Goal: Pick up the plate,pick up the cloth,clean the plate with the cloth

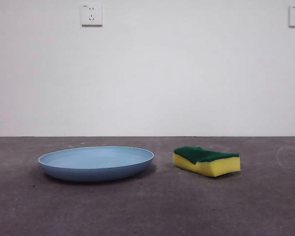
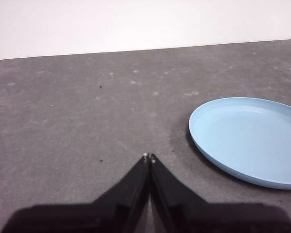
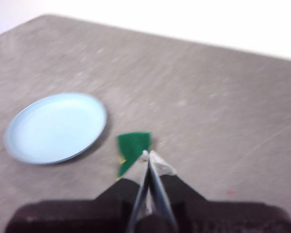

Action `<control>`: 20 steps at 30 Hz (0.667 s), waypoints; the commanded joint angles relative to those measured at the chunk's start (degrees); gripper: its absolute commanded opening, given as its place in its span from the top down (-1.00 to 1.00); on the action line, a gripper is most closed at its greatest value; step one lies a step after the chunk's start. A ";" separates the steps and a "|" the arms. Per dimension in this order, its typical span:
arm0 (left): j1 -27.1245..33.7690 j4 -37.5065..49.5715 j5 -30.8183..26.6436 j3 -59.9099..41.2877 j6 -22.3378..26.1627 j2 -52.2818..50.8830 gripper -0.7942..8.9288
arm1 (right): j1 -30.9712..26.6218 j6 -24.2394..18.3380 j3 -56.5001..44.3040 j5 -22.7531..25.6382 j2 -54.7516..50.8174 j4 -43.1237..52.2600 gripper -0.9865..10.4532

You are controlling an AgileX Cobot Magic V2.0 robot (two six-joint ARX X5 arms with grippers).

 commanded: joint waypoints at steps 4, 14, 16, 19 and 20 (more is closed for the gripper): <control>0.17 0.11 0.00 -0.79 -0.28 -0.15 0.84 | -10.64 0.35 -9.92 -0.52 -7.43 13.00 0.83; 0.17 0.11 0.00 -0.79 -0.31 -0.15 0.84 | -16.44 2.80 -31.04 -5.99 -20.68 26.80 0.83; 0.17 0.11 0.00 -0.79 -0.31 -0.15 0.84 | -16.44 4.09 -33.90 -5.84 -22.40 26.97 0.83; 0.17 0.11 -0.02 -0.79 -0.31 -0.15 0.84 | -16.39 5.60 -37.03 -6.03 -24.76 26.95 0.83; 0.17 0.11 0.00 -0.79 -0.31 -0.15 0.84 | -16.37 6.32 -37.90 -6.01 -25.55 26.95 0.83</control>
